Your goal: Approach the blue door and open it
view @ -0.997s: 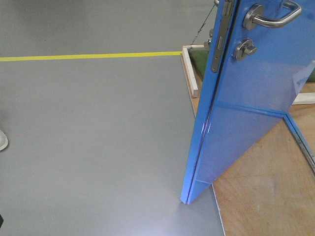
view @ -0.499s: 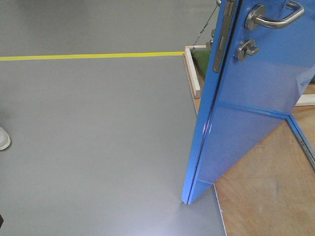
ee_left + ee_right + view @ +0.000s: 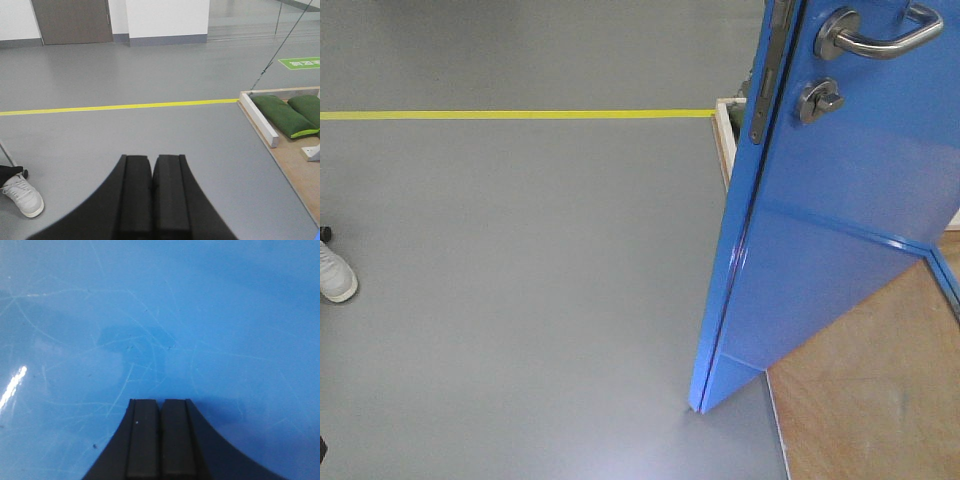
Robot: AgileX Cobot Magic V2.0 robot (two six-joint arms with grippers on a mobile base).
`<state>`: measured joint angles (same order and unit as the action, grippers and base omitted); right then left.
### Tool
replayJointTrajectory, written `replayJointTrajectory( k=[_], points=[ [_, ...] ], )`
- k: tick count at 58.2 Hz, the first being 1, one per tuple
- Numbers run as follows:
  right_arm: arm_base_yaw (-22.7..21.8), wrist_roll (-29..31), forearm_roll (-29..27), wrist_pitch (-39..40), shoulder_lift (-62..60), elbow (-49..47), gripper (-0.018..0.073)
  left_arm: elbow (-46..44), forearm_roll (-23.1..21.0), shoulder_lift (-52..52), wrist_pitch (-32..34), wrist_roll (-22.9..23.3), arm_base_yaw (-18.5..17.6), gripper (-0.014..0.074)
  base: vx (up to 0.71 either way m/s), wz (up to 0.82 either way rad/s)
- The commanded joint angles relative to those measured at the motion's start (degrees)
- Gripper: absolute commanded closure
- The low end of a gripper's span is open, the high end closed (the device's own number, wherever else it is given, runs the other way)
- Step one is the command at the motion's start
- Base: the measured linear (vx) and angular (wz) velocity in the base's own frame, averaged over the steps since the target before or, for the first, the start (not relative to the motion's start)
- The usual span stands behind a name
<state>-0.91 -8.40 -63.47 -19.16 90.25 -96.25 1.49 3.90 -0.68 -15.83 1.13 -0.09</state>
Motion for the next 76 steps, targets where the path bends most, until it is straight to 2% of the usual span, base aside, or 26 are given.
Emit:
replayJointTrajectory(
  k=[1,76],
  points=[
    [0.43,0.56,-1.0,0.28,-1.47,-1.82,0.0547,-1.49,-0.12,-0.68,4.89,0.39,-0.37,0.0524,0.07,0.09],
    [0.43,0.56,-1.0,0.28,-1.47,-1.82,0.0547,-1.49,-0.12,-0.68,4.89,0.39,-0.37,0.0524,0.15,0.07]
  ],
)
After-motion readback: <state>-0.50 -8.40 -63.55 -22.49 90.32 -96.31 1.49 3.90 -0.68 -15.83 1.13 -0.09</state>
